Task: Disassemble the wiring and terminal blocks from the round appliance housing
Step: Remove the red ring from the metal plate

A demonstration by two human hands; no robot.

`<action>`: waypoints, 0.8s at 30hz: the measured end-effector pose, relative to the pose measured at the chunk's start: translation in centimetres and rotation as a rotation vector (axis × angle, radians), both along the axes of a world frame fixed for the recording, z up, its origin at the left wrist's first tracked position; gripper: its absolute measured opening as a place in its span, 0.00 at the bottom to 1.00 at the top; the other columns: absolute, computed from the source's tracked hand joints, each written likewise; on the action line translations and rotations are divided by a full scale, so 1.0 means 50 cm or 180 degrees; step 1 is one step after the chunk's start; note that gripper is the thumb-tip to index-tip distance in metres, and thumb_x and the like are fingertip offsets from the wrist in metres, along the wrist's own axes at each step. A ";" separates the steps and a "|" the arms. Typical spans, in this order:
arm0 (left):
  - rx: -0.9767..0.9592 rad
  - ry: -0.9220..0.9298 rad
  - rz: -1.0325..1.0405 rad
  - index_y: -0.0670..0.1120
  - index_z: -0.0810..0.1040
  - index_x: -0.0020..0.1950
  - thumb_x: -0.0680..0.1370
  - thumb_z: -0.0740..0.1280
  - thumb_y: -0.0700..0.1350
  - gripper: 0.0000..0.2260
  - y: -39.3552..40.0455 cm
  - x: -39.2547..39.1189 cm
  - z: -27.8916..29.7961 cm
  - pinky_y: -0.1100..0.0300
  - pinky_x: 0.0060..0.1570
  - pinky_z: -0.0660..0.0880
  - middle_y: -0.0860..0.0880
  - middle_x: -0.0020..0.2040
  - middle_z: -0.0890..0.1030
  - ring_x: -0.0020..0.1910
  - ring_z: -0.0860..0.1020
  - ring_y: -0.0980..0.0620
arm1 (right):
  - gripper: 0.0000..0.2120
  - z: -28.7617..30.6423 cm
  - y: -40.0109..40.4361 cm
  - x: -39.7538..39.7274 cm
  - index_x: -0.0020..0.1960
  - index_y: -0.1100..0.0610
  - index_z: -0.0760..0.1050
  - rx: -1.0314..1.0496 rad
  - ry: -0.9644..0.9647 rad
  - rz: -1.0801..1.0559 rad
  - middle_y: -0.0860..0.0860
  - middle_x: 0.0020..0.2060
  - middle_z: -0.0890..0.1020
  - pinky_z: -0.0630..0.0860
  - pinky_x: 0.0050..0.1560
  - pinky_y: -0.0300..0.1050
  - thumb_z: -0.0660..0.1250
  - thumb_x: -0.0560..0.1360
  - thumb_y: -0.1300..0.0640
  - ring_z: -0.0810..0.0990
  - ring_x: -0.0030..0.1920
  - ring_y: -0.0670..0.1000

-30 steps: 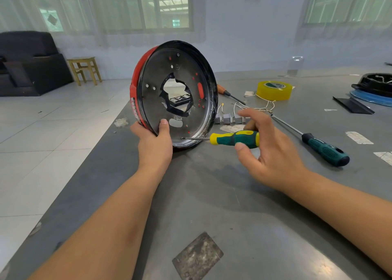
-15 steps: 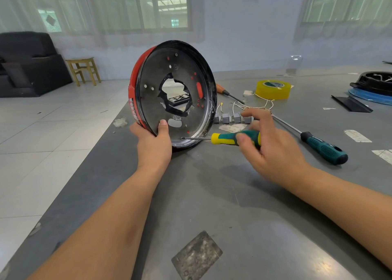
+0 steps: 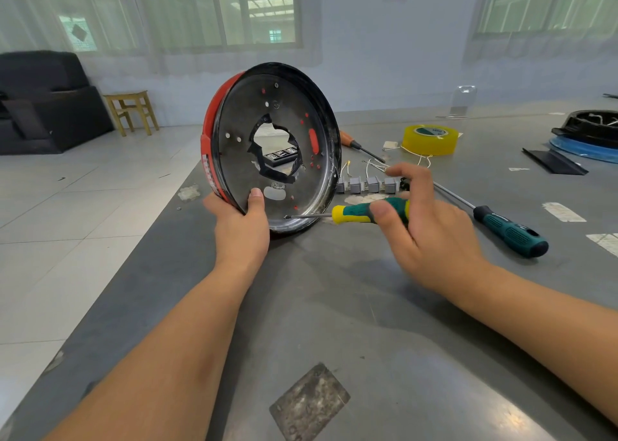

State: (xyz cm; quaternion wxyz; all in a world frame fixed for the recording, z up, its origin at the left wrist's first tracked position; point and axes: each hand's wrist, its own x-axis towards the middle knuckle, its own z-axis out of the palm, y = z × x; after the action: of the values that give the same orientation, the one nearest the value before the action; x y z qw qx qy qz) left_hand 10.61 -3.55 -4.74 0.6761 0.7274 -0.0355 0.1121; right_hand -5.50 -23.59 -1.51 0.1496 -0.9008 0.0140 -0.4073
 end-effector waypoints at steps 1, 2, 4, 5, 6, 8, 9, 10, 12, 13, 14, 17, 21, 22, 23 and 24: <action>0.0005 -0.0006 0.0000 0.53 0.60 0.61 0.84 0.64 0.55 0.14 0.000 0.000 0.000 0.55 0.55 0.67 0.63 0.51 0.75 0.48 0.73 0.63 | 0.24 -0.001 -0.001 0.001 0.69 0.47 0.58 0.0045 0.0023 0.0085 0.46 0.35 0.77 0.72 0.32 0.49 0.52 0.78 0.35 0.75 0.31 0.52; 0.0006 -0.0010 -0.0003 0.53 0.60 0.61 0.84 0.64 0.55 0.14 0.000 -0.001 0.000 0.55 0.55 0.67 0.63 0.51 0.75 0.48 0.73 0.64 | 0.24 -0.002 -0.001 0.002 0.68 0.48 0.57 0.0091 0.0015 0.0215 0.46 0.39 0.77 0.74 0.33 0.51 0.55 0.76 0.38 0.75 0.33 0.52; -0.0007 -0.0010 -0.0012 0.53 0.60 0.61 0.84 0.64 0.55 0.14 0.000 -0.001 0.001 0.55 0.56 0.68 0.63 0.51 0.75 0.50 0.75 0.59 | 0.28 -0.005 0.001 0.001 0.68 0.49 0.56 0.0076 -0.0023 0.0343 0.46 0.48 0.75 0.75 0.35 0.51 0.60 0.72 0.43 0.76 0.38 0.52; -0.0008 -0.0012 -0.0016 0.53 0.60 0.61 0.84 0.64 0.55 0.14 0.001 0.000 0.001 0.55 0.56 0.68 0.62 0.51 0.75 0.51 0.76 0.55 | 0.29 -0.005 0.002 0.001 0.69 0.50 0.56 0.0050 -0.0045 0.0250 0.45 0.48 0.76 0.74 0.35 0.50 0.60 0.73 0.42 0.77 0.39 0.52; -0.0002 -0.0016 -0.0021 0.53 0.60 0.61 0.84 0.64 0.55 0.14 0.001 -0.001 0.000 0.55 0.56 0.68 0.63 0.51 0.75 0.51 0.76 0.54 | 0.28 -0.004 0.001 0.002 0.70 0.49 0.56 0.0056 -0.0051 0.0097 0.44 0.44 0.77 0.72 0.33 0.48 0.59 0.75 0.39 0.77 0.36 0.51; 0.0001 -0.0023 -0.0029 0.53 0.60 0.61 0.84 0.64 0.55 0.14 0.000 0.000 0.000 0.55 0.56 0.68 0.63 0.51 0.75 0.50 0.75 0.57 | 0.26 -0.005 -0.003 0.005 0.70 0.47 0.56 0.0140 0.0048 -0.0046 0.44 0.34 0.77 0.68 0.30 0.46 0.54 0.78 0.35 0.75 0.31 0.48; -0.0004 -0.0026 -0.0033 0.53 0.60 0.61 0.84 0.64 0.55 0.14 0.000 0.001 -0.001 0.55 0.56 0.68 0.63 0.51 0.75 0.49 0.74 0.60 | 0.24 -0.007 -0.007 0.006 0.69 0.47 0.56 0.0195 0.0106 0.0068 0.45 0.36 0.77 0.69 0.30 0.47 0.56 0.78 0.37 0.75 0.31 0.47; -0.0008 -0.0028 -0.0034 0.53 0.60 0.61 0.84 0.64 0.55 0.14 0.000 0.002 -0.002 0.55 0.56 0.68 0.63 0.51 0.75 0.49 0.74 0.62 | 0.24 -0.007 -0.009 0.007 0.68 0.47 0.56 0.0252 0.0134 0.0215 0.47 0.41 0.76 0.72 0.32 0.50 0.59 0.77 0.41 0.75 0.33 0.49; -0.0025 -0.0031 -0.0029 0.53 0.60 0.61 0.84 0.64 0.55 0.14 -0.001 0.004 -0.003 0.55 0.56 0.68 0.63 0.51 0.75 0.49 0.73 0.65 | 0.28 -0.008 -0.008 0.004 0.68 0.48 0.55 0.0224 0.0119 0.0319 0.47 0.49 0.75 0.77 0.35 0.54 0.63 0.73 0.46 0.77 0.37 0.51; -0.0031 -0.0034 -0.0024 0.53 0.60 0.61 0.84 0.64 0.55 0.14 0.000 0.005 -0.003 0.55 0.55 0.68 0.63 0.51 0.75 0.49 0.73 0.65 | 0.27 -0.007 -0.007 0.003 0.68 0.48 0.55 0.0200 0.0090 0.0214 0.46 0.48 0.75 0.77 0.35 0.53 0.62 0.74 0.43 0.77 0.37 0.51; -0.0031 -0.0037 -0.0021 0.53 0.60 0.60 0.84 0.64 0.55 0.14 0.000 0.005 -0.003 0.56 0.55 0.68 0.63 0.51 0.75 0.49 0.73 0.65 | 0.26 -0.006 -0.005 0.003 0.69 0.47 0.55 0.0193 0.0068 0.0066 0.45 0.44 0.77 0.76 0.34 0.51 0.58 0.75 0.39 0.77 0.36 0.50; -0.0053 -0.0036 -0.0048 0.54 0.60 0.60 0.83 0.64 0.56 0.15 0.000 0.007 -0.005 0.55 0.55 0.68 0.63 0.52 0.76 0.49 0.73 0.65 | 0.22 -0.008 -0.008 0.006 0.67 0.46 0.57 0.0262 0.0120 0.0029 0.45 0.37 0.77 0.74 0.32 0.50 0.56 0.79 0.38 0.75 0.32 0.47; -0.0083 -0.0031 -0.0079 0.55 0.61 0.61 0.82 0.64 0.57 0.15 0.003 0.008 -0.007 0.55 0.56 0.69 0.62 0.53 0.77 0.51 0.74 0.65 | 0.25 -0.011 -0.006 0.004 0.66 0.47 0.57 0.0247 0.0050 0.0186 0.44 0.48 0.75 0.74 0.37 0.51 0.61 0.73 0.43 0.74 0.35 0.44; -0.0082 -0.0029 -0.0078 0.55 0.61 0.61 0.81 0.64 0.57 0.15 0.003 0.007 -0.007 0.55 0.55 0.69 0.62 0.53 0.77 0.51 0.74 0.64 | 0.24 -0.010 -0.006 0.005 0.67 0.46 0.57 0.0254 0.0034 0.0101 0.44 0.46 0.77 0.72 0.36 0.49 0.58 0.75 0.39 0.74 0.34 0.42; -0.0074 -0.0026 -0.0071 0.55 0.61 0.61 0.82 0.64 0.57 0.15 0.002 0.007 -0.007 0.55 0.55 0.69 0.62 0.53 0.77 0.51 0.74 0.64 | 0.24 -0.010 -0.007 0.006 0.68 0.46 0.57 0.0274 0.0047 0.0022 0.45 0.41 0.77 0.70 0.34 0.48 0.54 0.77 0.36 0.74 0.33 0.42; -0.0060 -0.0024 -0.0060 0.55 0.61 0.61 0.82 0.64 0.57 0.15 0.002 0.007 -0.007 0.55 0.55 0.69 0.62 0.53 0.77 0.50 0.74 0.64 | 0.23 -0.010 -0.009 0.007 0.69 0.46 0.57 0.0291 0.0075 0.0030 0.45 0.38 0.77 0.70 0.33 0.47 0.53 0.79 0.36 0.74 0.32 0.44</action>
State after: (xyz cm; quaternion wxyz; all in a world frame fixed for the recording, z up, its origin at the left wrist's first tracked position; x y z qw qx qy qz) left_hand 10.97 -3.44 -5.08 0.6838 0.7202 -0.0439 0.1088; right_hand -5.16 -24.05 -2.01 0.1923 -0.8979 0.0301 -0.3949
